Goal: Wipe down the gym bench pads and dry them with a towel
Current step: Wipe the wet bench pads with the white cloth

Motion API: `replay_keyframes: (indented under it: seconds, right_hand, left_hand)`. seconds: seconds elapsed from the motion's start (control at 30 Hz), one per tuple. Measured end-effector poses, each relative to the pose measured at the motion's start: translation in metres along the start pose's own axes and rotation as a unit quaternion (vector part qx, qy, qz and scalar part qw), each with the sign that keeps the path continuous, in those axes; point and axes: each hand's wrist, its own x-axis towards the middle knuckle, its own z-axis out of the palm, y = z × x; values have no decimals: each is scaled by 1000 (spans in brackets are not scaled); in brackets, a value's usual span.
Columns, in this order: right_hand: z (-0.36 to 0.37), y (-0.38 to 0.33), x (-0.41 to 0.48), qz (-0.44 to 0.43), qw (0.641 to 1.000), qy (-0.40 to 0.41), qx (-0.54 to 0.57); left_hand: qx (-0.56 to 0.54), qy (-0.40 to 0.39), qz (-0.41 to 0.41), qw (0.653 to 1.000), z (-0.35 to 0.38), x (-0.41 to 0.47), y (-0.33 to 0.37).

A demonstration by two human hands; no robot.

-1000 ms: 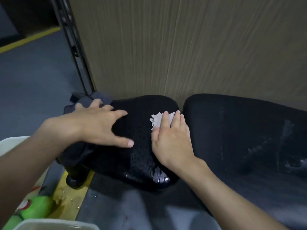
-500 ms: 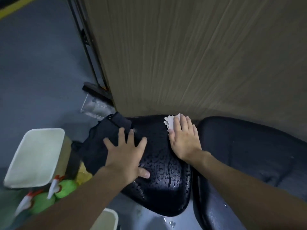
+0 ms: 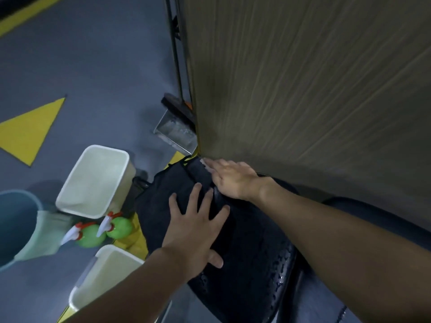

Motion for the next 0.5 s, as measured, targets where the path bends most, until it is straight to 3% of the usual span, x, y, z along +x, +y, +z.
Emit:
replay_keyframes:
  seconds: [0.17, 0.33, 0.43, 0.5]
  right_hand:
    - [2, 27, -31, -15, 1000, 9, -25]
    - [20, 67, -91, 27, 994, 94, -44]
    - [41, 75, -106, 45, 984, 170, 16]
    - [52, 76, -111, 56, 962, 251, 87]
  left_hand:
    - [7, -11, -10, 1000, -7, -3, 5]
    - [44, -29, -32, 998, -23, -5, 21]
    - [75, 25, 43, 996, -28, -10, 46]
    - [12, 46, 92, 995, -24, -11, 68]
